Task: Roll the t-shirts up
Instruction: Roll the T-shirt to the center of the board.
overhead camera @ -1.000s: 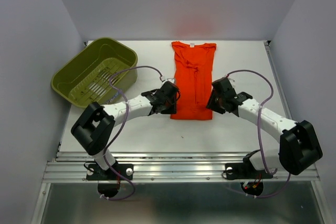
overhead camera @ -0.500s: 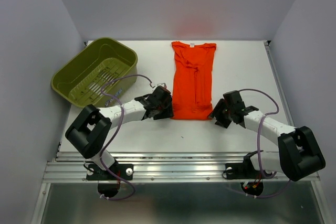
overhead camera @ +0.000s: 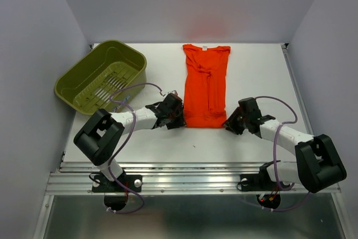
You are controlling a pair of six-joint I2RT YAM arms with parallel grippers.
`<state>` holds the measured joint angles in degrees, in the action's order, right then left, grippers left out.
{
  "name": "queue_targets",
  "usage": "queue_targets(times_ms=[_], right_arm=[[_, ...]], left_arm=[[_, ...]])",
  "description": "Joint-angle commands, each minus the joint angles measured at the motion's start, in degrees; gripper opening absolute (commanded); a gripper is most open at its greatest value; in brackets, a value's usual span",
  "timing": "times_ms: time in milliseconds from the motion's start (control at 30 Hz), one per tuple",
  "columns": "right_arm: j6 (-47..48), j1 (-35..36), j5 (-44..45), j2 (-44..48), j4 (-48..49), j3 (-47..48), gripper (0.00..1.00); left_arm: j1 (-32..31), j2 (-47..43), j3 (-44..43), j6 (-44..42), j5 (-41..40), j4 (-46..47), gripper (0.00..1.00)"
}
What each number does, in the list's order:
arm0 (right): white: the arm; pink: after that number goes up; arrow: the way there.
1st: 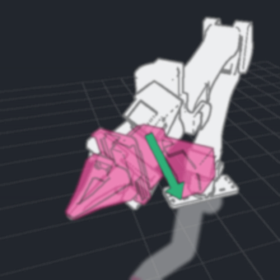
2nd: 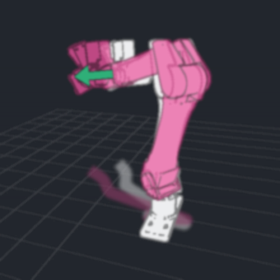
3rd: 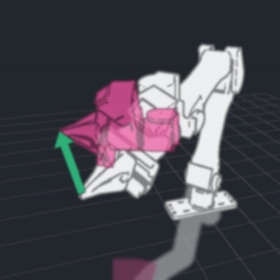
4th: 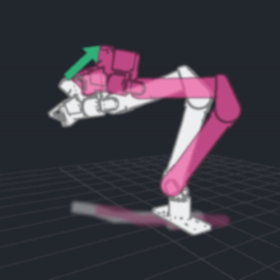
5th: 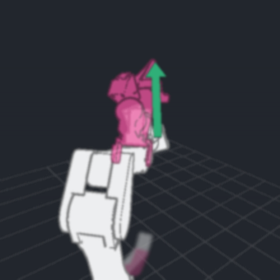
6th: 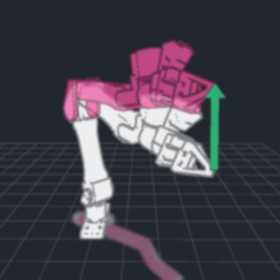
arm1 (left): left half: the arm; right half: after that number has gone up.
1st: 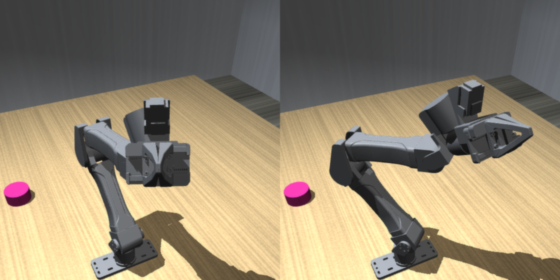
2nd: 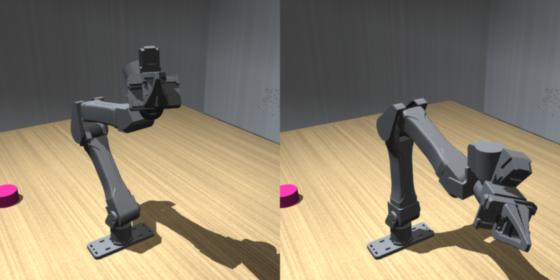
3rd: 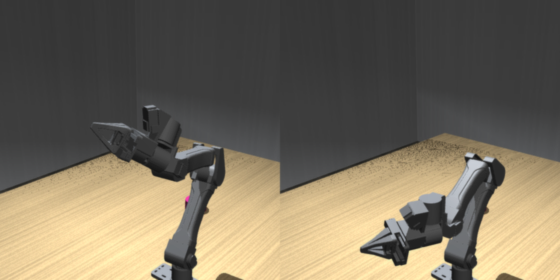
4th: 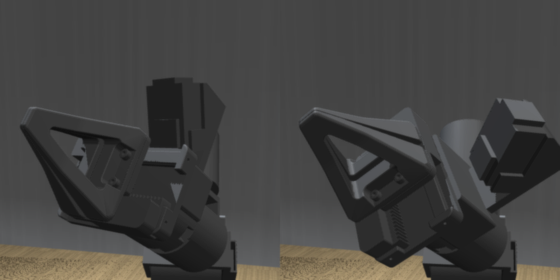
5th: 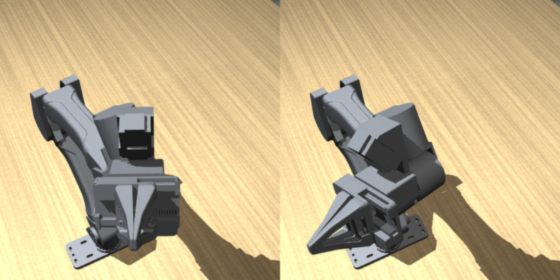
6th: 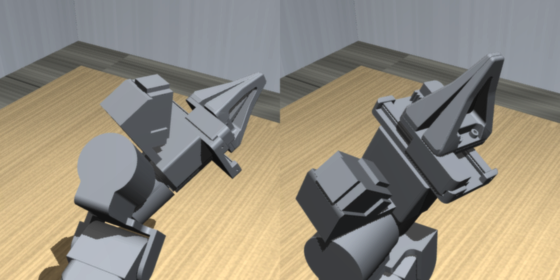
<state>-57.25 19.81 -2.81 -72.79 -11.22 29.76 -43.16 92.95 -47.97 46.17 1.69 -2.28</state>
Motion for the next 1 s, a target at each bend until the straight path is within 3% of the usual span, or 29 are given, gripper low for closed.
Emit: queue_targets(times_ms=[0,100,200,233,333,967], right_arm=[[-0.3,-0.9,1.8,-0.2,2.7,-0.8,0.35],[-0.1,-0.9,1.9,-0.3,2.9,-0.9,0.33],[0.4,-0.9,1.8,-1.2,3.2,-0.6,0.24],[0.7,-0.9,1.7,-1.4,3.2,-0.3,0.17],[1.2,-0.9,1.7,-1.2,3.1,0.2,0.03],[2.5,-0.9,-1.8,8.8,-8.9,-1.5,0.01]], left_arm=[[0.1,0.7,0.1,0.9,-0.4,1.5,0.5],[0.1,2.0,0.0,1.2,-0.6,1.8,0.46],[0.1,3.3,-0.1,1.3,-1.1,1.8,0.29],[0.1,3.6,-0.2,1.3,-1.1,1.8,0.18],[0.1,2.9,0.0,1.6,-1.1,1.8,0.0],[-1.4,-7.9,5.0,2.2,0.8,-4.0,0.0]])
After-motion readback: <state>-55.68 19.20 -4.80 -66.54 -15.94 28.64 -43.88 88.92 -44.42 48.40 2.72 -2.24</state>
